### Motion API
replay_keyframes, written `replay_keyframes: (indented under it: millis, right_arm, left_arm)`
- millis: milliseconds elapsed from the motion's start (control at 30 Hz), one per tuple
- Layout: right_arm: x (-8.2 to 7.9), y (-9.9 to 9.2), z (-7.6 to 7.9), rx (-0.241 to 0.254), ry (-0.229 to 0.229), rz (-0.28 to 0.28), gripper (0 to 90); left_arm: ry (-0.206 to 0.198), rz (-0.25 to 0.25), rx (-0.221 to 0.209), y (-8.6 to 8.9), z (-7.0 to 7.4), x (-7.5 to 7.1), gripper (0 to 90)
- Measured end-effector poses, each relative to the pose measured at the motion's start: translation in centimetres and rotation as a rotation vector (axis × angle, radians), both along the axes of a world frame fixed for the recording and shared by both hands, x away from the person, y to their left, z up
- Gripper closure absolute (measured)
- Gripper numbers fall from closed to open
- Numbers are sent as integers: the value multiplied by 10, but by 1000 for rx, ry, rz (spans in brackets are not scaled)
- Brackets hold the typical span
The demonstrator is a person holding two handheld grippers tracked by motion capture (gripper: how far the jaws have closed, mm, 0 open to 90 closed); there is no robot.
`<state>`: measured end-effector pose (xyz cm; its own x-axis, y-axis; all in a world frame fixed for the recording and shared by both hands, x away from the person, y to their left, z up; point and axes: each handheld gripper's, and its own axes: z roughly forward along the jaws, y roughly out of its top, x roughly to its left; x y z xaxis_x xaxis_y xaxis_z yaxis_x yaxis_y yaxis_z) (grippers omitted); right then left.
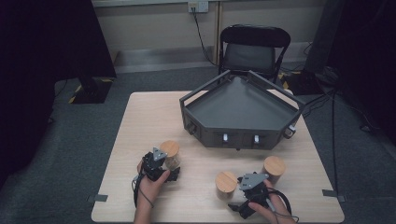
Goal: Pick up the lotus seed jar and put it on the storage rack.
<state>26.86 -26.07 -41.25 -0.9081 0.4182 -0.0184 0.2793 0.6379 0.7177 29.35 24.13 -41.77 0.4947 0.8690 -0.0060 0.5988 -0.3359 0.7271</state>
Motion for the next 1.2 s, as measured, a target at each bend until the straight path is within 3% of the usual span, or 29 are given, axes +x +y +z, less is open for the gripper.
replay_keyframes:
  millis: [733, 1200]
  right_arm:
    - [0, 0, 0, 0, 0, 0, 0]
    - [0, 0, 0, 0, 0, 0, 0]
  left_arm:
    - [0, -5, -8, 2, 0, -2, 5]
    - [-25, 13, -81, 7, -4, -3, 25]
